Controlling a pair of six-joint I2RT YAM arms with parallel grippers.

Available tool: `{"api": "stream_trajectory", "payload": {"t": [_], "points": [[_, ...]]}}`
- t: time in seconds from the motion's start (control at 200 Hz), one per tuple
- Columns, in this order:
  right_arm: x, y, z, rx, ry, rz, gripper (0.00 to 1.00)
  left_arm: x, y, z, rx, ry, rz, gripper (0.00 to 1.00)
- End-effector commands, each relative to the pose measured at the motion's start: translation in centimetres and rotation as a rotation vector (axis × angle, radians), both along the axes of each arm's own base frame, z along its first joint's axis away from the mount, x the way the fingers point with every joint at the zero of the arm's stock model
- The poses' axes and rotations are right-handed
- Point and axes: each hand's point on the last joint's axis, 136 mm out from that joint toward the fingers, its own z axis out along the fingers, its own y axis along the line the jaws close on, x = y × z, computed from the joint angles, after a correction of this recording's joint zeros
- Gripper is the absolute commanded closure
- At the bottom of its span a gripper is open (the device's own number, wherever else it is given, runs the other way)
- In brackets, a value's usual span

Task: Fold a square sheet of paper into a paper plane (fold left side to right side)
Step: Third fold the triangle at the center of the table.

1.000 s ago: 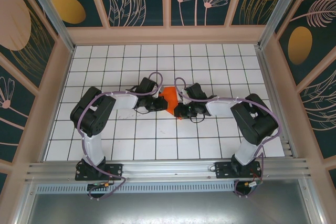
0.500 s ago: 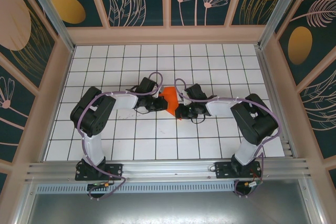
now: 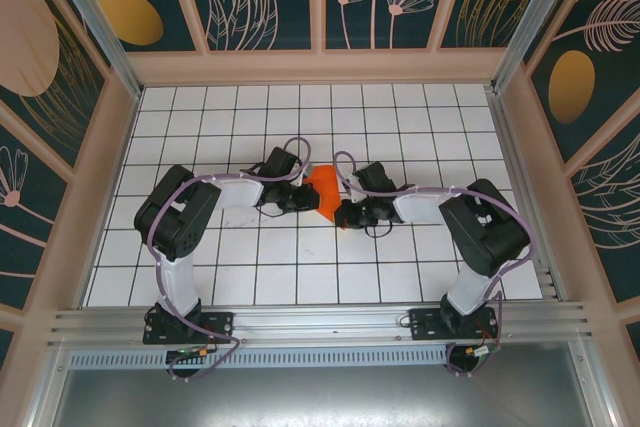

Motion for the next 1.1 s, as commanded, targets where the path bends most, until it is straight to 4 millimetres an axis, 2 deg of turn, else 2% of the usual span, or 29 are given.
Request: {"api": "stream_trajectory", "payload": {"t": [0.0, 0.245, 0.415, 0.555, 0.646, 0.721, 0.801, 0.961, 1.096], "points": [[-3.6, -2.5, -2.5, -0.098, 0.134, 0.002, 0.94, -2.9, 4.6, -6.8, 0.255, 0.127, 0.031, 0.86], [-4.9, -4.1, -2.7, -0.151, 0.15, 0.001, 0.96, -3.1, 4.8, -7.0, 0.269, 0.132, 0.028, 0.86], [-4.7, -4.6, -2.0, -0.158, 0.135, -0.01, 0.97, -3.0, 4.8, -6.8, 0.265, 0.126, 0.03, 0.86], [-3.0, -3.6, 1.3, -0.103, 0.055, -0.02, 1.0, -2.8, 4.6, -6.4, 0.256, 0.119, 0.033, 0.87], [-1.8, -2.2, 4.0, -0.022, 0.001, -0.019, 1.0, -2.7, 4.5, -6.2, 0.25, 0.114, 0.034, 0.87], [-1.3, -0.9, 5.3, 0.042, -0.015, -0.013, 1.0, -2.7, 4.5, -6.1, 0.249, 0.113, 0.033, 0.87], [-0.5, -0.3, 4.9, 0.049, -0.012, -0.024, 1.0, -2.7, 4.4, -6.0, 0.247, 0.113, 0.033, 0.87], [1.3, -0.3, 2.6, -0.002, 0.002, -0.082, 1.0, -2.6, 4.3, -5.9, 0.24, 0.109, 0.035, 0.87], [1.6, -0.4, 1.3, -0.025, 0.025, -0.113, 1.0, -2.6, 4.2, -5.8, 0.233, 0.108, 0.035, 0.87]]}}
